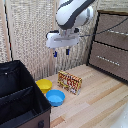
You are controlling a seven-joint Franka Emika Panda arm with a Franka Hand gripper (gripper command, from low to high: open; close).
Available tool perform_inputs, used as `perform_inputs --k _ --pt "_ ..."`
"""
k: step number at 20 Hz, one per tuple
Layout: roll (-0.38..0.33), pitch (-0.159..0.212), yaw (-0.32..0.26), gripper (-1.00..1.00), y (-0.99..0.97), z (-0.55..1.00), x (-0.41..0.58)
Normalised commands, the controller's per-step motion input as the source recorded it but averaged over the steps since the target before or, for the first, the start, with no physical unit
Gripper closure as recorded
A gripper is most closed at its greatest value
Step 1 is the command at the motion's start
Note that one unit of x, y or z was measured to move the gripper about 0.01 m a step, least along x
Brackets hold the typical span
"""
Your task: Position your gripper near the granola bar, please. Lightly grip the granola bar with your gripping tool. Relocate your gripper along with the granola bar toward the leading division of the caddy with caution. Gently release the granola bar into the leading division of the caddy.
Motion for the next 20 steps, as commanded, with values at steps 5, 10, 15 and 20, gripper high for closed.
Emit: perform_inputs --k 5,10,15,20 --pt "0.026 -0.008 0.034 -1.0 -0.56 -0.32 -0.078" --pt "0.022 0.001 0.041 -1.0 -0.62 -0.29 -0.108" --pt "0.007 0.02 0.029 -1.0 -0.29 -0.25 -0.129" --pt "-0.006 0.027 0.013 -1.0 -0.04 -0.26 -0.175"
